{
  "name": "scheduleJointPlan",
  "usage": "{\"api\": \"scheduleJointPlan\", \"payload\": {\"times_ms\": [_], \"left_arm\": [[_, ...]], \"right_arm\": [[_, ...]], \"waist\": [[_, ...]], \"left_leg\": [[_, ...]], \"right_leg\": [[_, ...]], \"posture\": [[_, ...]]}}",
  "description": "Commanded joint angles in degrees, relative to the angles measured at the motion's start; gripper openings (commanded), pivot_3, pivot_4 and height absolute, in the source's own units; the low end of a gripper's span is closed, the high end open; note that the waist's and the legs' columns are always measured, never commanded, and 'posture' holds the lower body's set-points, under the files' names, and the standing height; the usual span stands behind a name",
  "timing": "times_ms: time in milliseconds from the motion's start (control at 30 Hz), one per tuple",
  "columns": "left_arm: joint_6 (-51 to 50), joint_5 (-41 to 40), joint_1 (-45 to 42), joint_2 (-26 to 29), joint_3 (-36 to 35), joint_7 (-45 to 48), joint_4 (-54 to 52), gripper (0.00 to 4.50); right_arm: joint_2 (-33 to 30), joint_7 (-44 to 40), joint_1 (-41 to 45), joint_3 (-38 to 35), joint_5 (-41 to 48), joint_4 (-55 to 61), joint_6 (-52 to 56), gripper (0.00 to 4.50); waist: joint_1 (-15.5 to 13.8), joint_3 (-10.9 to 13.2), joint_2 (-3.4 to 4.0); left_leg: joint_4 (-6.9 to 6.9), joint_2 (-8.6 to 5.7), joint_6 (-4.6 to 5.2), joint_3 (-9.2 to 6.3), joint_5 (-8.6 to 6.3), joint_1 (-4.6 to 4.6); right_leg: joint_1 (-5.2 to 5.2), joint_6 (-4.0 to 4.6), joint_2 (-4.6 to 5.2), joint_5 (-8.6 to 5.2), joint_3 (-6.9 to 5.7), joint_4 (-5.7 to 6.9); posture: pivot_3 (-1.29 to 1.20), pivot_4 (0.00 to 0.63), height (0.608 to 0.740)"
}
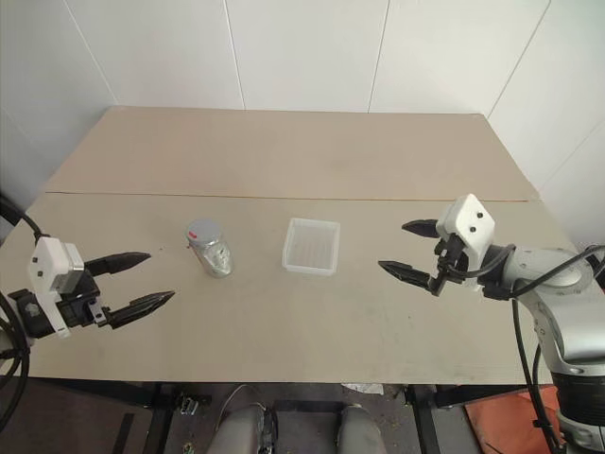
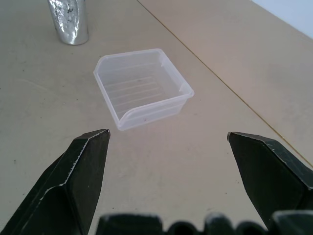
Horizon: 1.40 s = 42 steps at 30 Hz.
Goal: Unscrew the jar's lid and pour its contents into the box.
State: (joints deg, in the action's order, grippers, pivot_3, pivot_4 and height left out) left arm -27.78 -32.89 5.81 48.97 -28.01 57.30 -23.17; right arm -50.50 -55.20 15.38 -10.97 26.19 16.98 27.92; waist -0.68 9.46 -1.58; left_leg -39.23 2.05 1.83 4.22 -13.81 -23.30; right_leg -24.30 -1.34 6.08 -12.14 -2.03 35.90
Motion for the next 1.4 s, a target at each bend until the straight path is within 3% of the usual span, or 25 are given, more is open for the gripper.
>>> {"api": "scheduleJointPlan", "payload": {"times_ms": [33, 167, 400, 567, 1033, 1400], "left_arm": [[1.1, -0.2, -0.5, 0.9, -0.6, 0.3, 0.0, 4.46], [0.7, 0.0, -0.4, -0.8, 0.3, -2.2, -0.6, 4.46], [2.0, 1.6, 2.5, -7.2, 0.9, -9.0, -1.1, 4.46], [5.2, 4.4, -2.1, -10.8, 5.7, -11.4, 3.7, 4.46], [15.5, 10.9, -14.4, -12.8, 16.2, -8.6, 20.1, 4.46], [22.4, 15.0, -23.2, -18.0, 19.2, -10.8, 32.0, 4.46]], "right_arm": [[-0.9, -0.7, -0.6, -2.5, 1.2, 2.5, -1.2, 4.5], [-0.8, -1.1, -0.1, -1.3, 0.0, 2.1, -1.7, 4.5], [0.1, -2.7, 9.2, 4.2, 1.9, 2.5, 2.3, 4.5], [1.3, -2.7, 12.7, 7.3, 2.4, 2.8, 4.1, 4.5], [2.7, -3.6, 15.7, 8.9, 2.9, 4.4, 4.1, 4.5], [2.6, -3.1, 15.2, 8.8, 2.3, 6.2, 3.2, 4.5]], "waist": [[0.0, 0.0, 0.0], [0.0, 0.0, 0.0], [0.5, 0.0, 0.01], [-0.1, 0.0, -0.01], [0.1, 0.0, -0.03], [0.0, 0.0, -0.04]], "left_leg": [[0.0, 0.0, 0.0, 0.0, 0.0, 0.0], [0.0, 0.0, 0.0, 0.01, 0.0, 0.0], [0.01, 0.06, 0.0, -0.02, 0.0, 0.03], [0.01, -0.01, 0.0, -0.02, 0.0, 0.01], [0.0, -0.02, 0.01, -0.01, 0.0, -0.06], [0.0, -0.04, 0.01, -0.03, 0.0, -0.06]], "right_leg": [[0.0, 0.0, 0.0, 0.0, 0.0, 0.0], [0.0, 0.0, 0.0, 0.0, 0.01, 0.0], [-0.01, 0.01, -0.04, 0.0, -0.01, 0.01], [0.02, 0.03, 0.0, 0.03, -0.01, 0.01], [-0.02, 0.03, 0.03, 0.04, -0.05, -0.01], [0.01, -0.01, 0.04, 0.07, -0.07, 0.0]], "posture": [[0.0, 0.15, 0.74], [0.0, 0.15, 0.74], [0.0, 0.15, 0.74], [0.0, 0.15, 0.74], [0.0, 0.15, 0.74], [0.0, 0.15, 0.74]]}}
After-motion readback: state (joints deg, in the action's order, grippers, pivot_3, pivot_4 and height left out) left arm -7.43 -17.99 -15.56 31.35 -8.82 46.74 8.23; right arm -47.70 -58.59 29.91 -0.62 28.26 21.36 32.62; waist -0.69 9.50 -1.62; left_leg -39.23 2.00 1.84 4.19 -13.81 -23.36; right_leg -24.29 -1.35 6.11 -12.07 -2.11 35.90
